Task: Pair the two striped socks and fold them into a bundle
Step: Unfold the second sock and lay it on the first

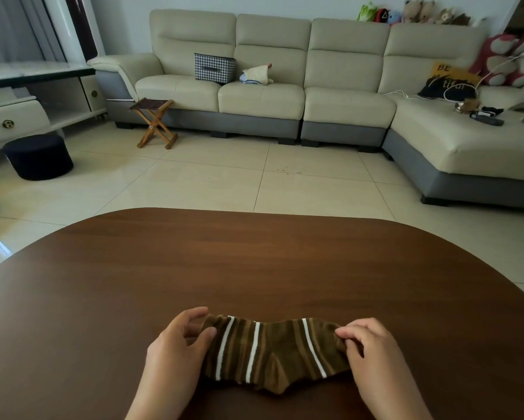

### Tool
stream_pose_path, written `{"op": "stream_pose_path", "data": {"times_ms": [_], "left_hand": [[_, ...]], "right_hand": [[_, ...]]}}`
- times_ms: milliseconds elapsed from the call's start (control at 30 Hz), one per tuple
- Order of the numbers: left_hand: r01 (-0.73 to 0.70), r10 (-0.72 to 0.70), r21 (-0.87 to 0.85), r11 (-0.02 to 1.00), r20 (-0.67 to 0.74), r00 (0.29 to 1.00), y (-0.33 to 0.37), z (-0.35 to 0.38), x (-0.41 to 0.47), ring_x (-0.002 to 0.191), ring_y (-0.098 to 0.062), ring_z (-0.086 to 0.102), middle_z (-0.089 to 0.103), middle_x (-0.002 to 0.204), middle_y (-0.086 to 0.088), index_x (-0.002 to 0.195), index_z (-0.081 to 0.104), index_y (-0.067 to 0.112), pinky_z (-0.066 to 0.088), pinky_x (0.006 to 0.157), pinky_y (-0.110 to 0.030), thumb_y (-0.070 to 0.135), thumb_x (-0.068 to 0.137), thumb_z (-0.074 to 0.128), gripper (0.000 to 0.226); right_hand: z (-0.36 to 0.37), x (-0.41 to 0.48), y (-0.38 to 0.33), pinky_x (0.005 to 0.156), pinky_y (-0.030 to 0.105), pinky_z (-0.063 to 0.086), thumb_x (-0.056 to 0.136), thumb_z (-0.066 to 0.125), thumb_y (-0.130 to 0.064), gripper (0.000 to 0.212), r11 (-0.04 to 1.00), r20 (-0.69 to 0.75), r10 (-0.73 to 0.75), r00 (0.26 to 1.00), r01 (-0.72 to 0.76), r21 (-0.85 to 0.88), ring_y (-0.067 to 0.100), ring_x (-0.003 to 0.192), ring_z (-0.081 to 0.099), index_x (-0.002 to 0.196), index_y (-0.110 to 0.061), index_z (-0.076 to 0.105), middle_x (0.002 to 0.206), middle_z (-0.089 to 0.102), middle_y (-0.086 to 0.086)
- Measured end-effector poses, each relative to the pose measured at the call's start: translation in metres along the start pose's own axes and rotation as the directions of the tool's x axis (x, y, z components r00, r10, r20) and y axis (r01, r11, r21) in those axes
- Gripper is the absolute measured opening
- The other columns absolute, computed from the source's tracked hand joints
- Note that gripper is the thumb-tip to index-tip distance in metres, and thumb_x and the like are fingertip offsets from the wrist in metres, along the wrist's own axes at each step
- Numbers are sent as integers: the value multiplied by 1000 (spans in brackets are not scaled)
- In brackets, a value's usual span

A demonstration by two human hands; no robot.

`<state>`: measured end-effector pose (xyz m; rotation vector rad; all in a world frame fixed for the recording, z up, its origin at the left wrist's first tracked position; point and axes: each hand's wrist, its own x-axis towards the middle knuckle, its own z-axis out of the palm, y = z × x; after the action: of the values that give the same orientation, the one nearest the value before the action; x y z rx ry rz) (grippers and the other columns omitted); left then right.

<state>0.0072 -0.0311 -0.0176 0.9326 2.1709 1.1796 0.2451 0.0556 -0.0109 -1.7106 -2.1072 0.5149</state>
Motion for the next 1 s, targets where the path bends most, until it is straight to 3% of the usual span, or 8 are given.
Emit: {"op": "stream_pose_path", "data": {"times_ms": [167,267,367,467,600,700,867,1000], "left_hand": [[-15,15,26,1000,-16,1000,0,-2,2,72,7,53,64,72,16,96,62,36,34,59,-10,22,83,65,20],[20,-20,-13,1000,21,1000,-2,-5,4,80,-7,63,70,78,12,88,66,36,44,67,-23,20,88,57,18],[37,-34,-45,998,54,998,-5,-10,7,77,-13,68,75,76,7,86,68,36,48,68,-28,16,88,57,23],[91,-72,-122,988,154,985,-8,-15,10,64,-8,71,78,69,6,86,69,35,51,60,-22,15,85,63,20],[221,-144,-253,942,291,946,-15,-22,17,72,-14,74,80,78,-1,90,71,24,56,66,-32,1,87,58,26],[257,-151,-270,928,357,922,-17,-25,21,74,-13,74,80,83,-1,92,70,24,56,65,-31,0,83,64,27],[81,-50,-108,991,266,963,-9,-18,18,49,-2,64,77,67,9,88,66,34,47,58,-24,9,76,71,28],[-35,30,32,999,127,991,0,-11,14,66,-2,64,71,63,7,87,64,39,42,57,-19,20,77,66,21]], "right_hand": [[3,0,-1,96,17,34,92,43,-16,34,989,10,-19,1000,20,-147,0,95,26,114,-32,62,101,37,-19],[2,-1,-2,97,19,34,92,41,-17,35,988,12,-9,1000,11,-153,0,95,25,116,-33,60,99,35,-19],[1,-3,-6,97,19,35,91,42,-20,35,989,-15,-16,1000,14,-146,0,97,26,117,-37,57,113,43,-16],[2,-5,-10,95,18,34,93,41,-22,31,992,-15,-34,999,32,-122,1,103,33,114,-39,56,118,45,-15],[5,-9,-11,92,18,33,94,39,-23,29,995,17,-63,998,64,-75,5,105,39,113,-37,56,112,46,-14],[6,-9,-11,92,18,33,94,39,-24,28,997,47,-62,997,64,-51,5,107,40,114,-36,55,113,47,-14],[6,-8,-13,97,19,34,95,38,-25,29,998,93,-51,994,55,-39,4,111,39,118,-36,53,117,46,-13],[6,-8,-14,98,19,35,95,39,-25,29,998,94,-42,995,46,-40,4,110,40,117,-37,53,116,46,-14]]}}
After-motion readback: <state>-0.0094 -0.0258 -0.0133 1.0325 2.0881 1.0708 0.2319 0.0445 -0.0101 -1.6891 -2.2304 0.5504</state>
